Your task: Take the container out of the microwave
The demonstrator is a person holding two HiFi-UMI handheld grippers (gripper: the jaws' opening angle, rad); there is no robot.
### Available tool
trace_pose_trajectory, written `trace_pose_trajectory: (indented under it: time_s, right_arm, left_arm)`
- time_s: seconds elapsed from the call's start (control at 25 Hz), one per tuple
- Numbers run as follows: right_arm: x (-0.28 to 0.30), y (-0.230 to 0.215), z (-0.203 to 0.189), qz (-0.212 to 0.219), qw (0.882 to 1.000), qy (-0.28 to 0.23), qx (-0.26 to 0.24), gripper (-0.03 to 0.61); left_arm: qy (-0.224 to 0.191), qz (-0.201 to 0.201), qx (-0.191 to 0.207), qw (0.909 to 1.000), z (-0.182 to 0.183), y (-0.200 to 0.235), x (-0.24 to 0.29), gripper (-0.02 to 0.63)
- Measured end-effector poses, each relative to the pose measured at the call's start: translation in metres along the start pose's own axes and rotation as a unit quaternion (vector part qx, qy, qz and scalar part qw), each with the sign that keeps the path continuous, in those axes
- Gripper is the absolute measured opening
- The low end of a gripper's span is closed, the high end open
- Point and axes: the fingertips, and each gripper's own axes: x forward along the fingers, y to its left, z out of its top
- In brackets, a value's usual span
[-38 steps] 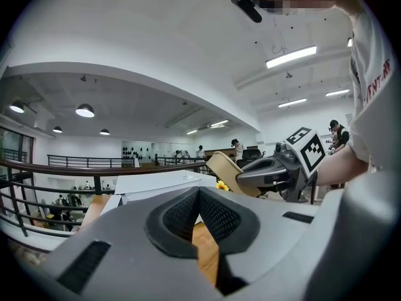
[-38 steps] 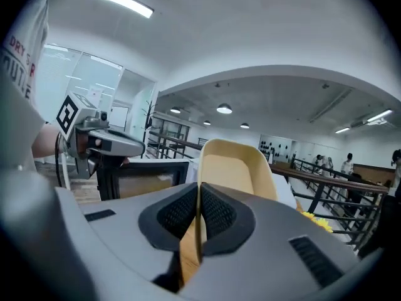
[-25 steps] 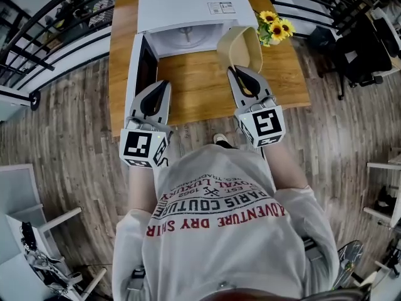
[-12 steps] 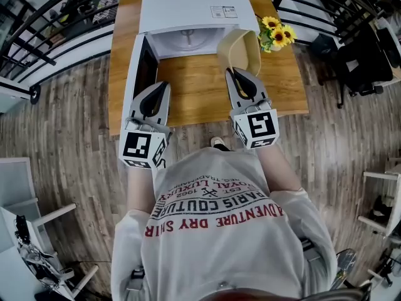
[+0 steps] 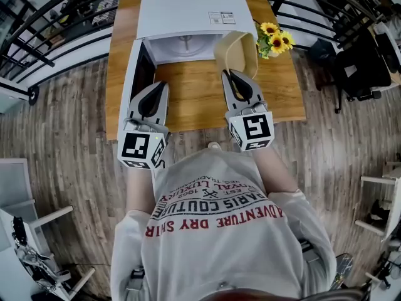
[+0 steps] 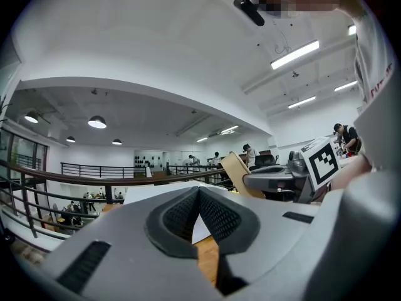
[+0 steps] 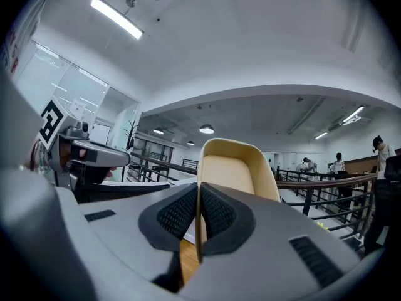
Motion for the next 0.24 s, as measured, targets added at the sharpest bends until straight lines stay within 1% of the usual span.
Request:
trace_pose_trajectory:
  time_s: [0.24]
  right_arm:
    - [0.008, -0.009, 0.0, -0.004, 1.0, -0.003, 0.004, 0.035]
  left_arm:
    - [-0.004, 0.0, 0.004, 1.0, 0.002, 0.001, 0.012, 0.014]
